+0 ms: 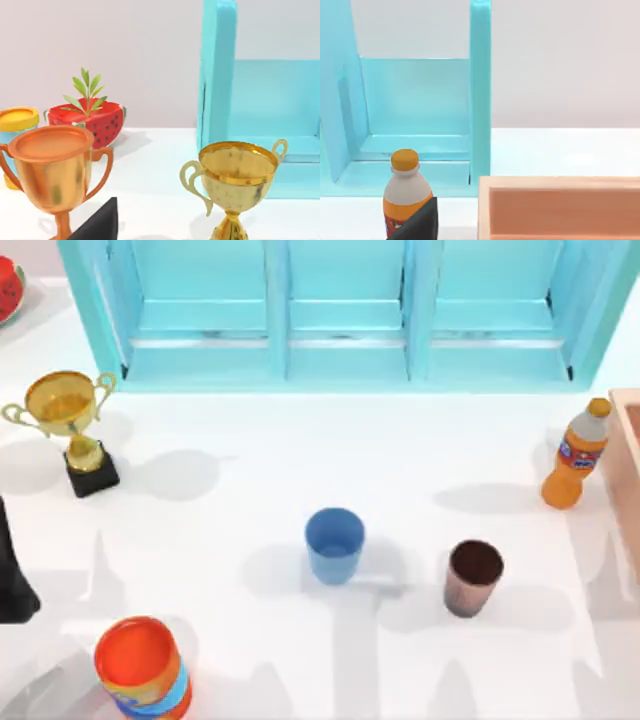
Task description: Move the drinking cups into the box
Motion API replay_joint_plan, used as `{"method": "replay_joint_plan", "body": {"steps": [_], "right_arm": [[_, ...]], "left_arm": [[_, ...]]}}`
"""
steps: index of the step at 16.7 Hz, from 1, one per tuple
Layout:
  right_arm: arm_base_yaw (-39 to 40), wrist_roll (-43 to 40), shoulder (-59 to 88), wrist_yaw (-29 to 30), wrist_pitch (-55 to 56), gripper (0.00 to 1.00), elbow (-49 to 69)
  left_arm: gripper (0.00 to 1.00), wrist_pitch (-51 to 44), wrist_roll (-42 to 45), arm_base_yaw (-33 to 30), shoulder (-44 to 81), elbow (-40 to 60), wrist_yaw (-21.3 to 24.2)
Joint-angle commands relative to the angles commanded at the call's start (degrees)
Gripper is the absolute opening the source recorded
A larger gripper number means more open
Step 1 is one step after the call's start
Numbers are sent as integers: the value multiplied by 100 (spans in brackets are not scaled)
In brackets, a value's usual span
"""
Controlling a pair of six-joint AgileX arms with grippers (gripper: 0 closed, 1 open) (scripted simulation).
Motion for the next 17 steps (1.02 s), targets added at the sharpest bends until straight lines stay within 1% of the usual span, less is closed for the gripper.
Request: {"method": "replay_joint_plan", "body": {"steps": [4, 8, 11, 17], "right_arm": [[76, 78, 182, -2, -168, 100, 180], [467, 492, 1275, 2, -1091, 100, 1248], [898, 940, 2728, 10, -2146, 100, 2515], [1886, 1942, 6382, 21, -4585, 100, 5302]], "left_arm": [[100, 0, 0, 0, 0, 0, 0], [100, 0, 0, 0, 0, 0, 0], [100, 0, 0, 0, 0, 0, 0], [100, 0, 0, 0, 0, 0, 0]]}}
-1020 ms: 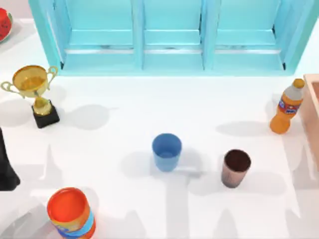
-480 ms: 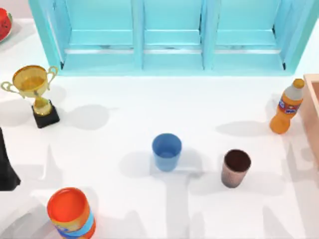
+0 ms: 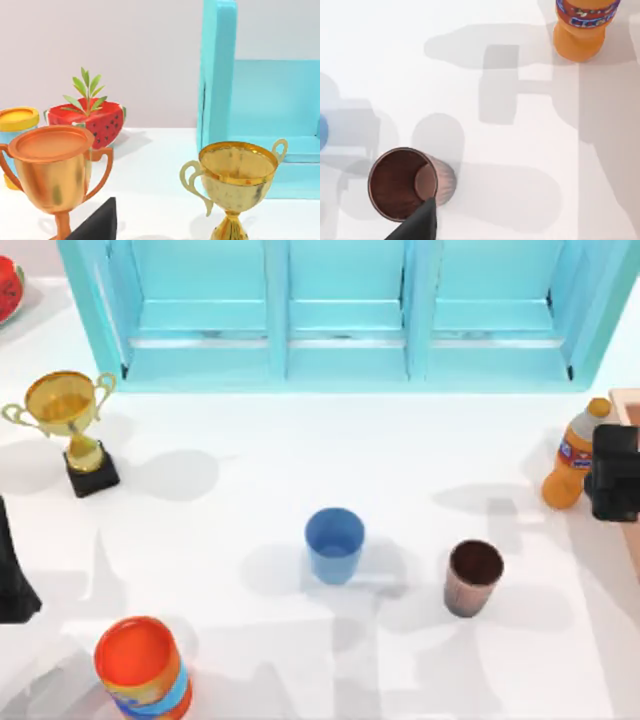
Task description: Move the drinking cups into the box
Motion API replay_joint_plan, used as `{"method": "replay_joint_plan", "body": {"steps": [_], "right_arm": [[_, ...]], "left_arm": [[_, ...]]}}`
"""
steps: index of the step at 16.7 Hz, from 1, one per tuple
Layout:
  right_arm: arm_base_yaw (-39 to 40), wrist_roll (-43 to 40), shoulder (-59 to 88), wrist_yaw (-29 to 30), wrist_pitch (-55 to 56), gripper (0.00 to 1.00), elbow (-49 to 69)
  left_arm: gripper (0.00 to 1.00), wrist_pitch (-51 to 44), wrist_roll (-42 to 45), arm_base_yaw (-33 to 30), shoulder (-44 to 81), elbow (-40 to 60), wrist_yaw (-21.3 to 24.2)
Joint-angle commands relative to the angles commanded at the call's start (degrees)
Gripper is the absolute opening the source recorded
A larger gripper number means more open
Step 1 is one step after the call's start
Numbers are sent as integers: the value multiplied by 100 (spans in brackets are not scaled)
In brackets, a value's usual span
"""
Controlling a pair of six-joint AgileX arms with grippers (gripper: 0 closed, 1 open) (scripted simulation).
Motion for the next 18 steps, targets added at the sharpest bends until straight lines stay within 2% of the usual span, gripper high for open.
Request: {"method": "replay_joint_plan", "body": {"steps": [5, 9, 12, 18], "right_arm": [[718, 732, 2337, -14, -1719, 100, 1956], [1098, 1119, 3572, -22, -2582, 100, 3054], [1212, 1233, 3896, -23, -2830, 100, 3386], [1191, 1222, 3912, -24, -2725, 100, 3280]], "left_arm": [[100, 0, 0, 0, 0, 0, 0], [100, 0, 0, 0, 0, 0, 0], [100, 0, 0, 0, 0, 0, 0], [100, 0, 0, 0, 0, 0, 0]]}}
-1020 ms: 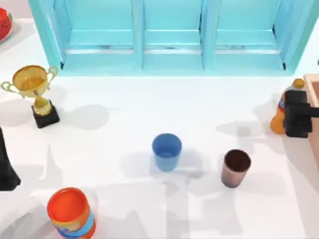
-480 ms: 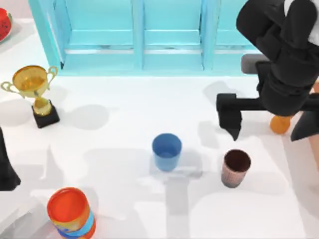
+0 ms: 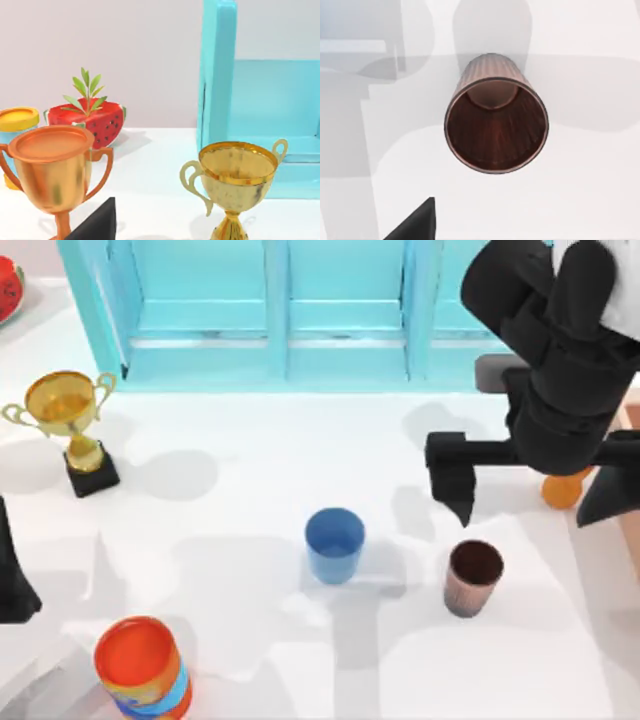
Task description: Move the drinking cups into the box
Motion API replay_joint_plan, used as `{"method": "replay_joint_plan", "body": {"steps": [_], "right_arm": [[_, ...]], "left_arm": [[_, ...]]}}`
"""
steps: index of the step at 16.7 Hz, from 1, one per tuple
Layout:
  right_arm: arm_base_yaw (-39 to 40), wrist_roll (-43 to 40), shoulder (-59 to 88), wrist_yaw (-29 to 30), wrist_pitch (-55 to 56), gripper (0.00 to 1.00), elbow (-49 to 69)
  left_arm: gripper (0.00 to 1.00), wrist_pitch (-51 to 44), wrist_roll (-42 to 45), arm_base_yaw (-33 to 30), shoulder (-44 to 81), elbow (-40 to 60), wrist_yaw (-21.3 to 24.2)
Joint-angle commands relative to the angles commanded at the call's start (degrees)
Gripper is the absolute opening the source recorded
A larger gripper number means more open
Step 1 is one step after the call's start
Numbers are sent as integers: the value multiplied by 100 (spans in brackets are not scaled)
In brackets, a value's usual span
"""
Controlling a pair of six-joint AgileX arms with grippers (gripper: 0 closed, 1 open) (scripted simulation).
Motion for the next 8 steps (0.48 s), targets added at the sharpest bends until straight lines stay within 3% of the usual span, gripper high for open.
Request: {"method": "replay_joint_plan", "body": {"steps": [8], "right_arm": [[33, 30, 398, 2, 1898, 100, -1419]], "left_arm": [[100, 0, 0, 0, 0, 0, 0]]}}
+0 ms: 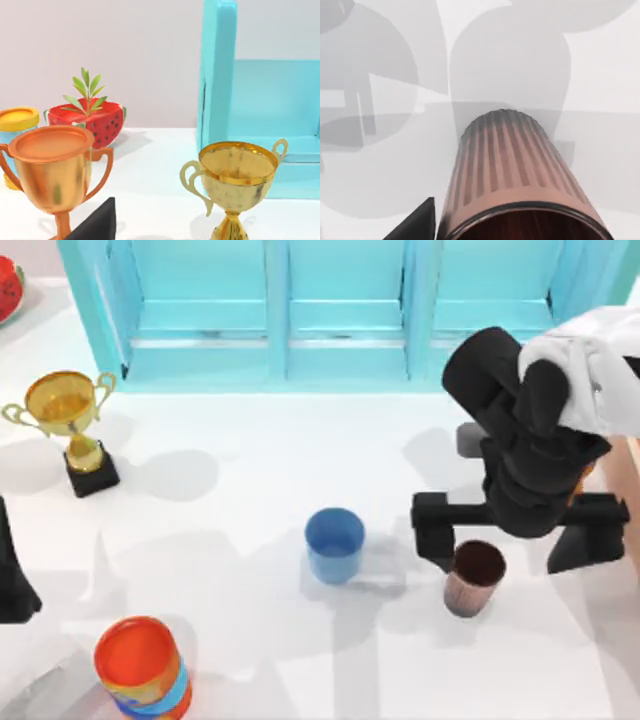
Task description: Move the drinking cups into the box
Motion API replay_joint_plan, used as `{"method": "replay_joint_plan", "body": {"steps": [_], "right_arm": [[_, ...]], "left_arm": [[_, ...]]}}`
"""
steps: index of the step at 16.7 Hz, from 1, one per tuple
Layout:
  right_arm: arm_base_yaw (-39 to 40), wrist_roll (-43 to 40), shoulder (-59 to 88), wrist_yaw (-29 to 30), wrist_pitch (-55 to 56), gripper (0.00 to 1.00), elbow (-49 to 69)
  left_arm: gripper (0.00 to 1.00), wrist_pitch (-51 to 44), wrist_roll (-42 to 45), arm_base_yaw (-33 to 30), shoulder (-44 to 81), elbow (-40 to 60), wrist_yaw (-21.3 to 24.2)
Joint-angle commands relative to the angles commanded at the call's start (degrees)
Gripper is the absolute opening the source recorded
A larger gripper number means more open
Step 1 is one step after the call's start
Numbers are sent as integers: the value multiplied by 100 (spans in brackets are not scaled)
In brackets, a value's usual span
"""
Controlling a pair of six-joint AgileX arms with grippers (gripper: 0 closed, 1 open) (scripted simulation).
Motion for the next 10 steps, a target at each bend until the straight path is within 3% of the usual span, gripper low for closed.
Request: {"method": "replay_joint_plan", "body": {"steps": [6, 10], "right_arm": [[9, 10, 80, 0, 196, 100, -180], [9, 10, 80, 0, 196, 70, -180]], "left_arm": [[100, 0, 0, 0, 0, 0, 0], [100, 0, 0, 0, 0, 0, 0]]}}
